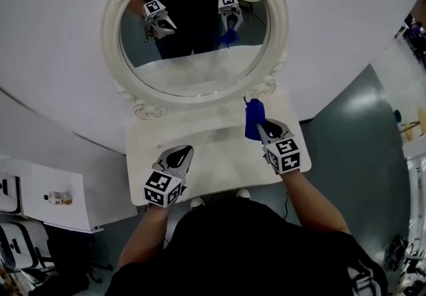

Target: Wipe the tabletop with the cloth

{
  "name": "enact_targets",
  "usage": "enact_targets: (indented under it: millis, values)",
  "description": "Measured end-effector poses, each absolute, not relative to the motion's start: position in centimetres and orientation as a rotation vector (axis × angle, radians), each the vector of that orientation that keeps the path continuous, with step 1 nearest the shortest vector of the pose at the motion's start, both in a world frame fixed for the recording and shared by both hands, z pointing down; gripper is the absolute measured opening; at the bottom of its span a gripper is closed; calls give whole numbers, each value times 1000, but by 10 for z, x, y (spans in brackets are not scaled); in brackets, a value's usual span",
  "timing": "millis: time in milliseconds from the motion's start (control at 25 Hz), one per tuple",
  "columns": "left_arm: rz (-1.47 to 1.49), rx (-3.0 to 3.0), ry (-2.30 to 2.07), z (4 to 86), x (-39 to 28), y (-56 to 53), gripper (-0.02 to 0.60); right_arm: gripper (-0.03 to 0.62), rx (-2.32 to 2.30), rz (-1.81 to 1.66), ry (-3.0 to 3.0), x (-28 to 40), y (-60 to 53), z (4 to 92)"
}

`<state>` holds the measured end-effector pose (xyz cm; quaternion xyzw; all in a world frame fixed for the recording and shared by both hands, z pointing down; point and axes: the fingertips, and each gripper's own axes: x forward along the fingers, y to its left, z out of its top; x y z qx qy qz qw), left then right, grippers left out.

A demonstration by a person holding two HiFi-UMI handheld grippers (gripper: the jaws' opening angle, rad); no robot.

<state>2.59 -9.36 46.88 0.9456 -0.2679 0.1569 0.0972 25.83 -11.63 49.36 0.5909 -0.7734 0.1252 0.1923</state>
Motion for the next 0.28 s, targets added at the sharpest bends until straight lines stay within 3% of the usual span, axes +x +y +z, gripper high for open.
enact_targets:
  millis: [280]
  values:
    - [471, 2795, -792, 473, 11, -85, 11, 46, 1647, 194, -2227, 222, -94, 464]
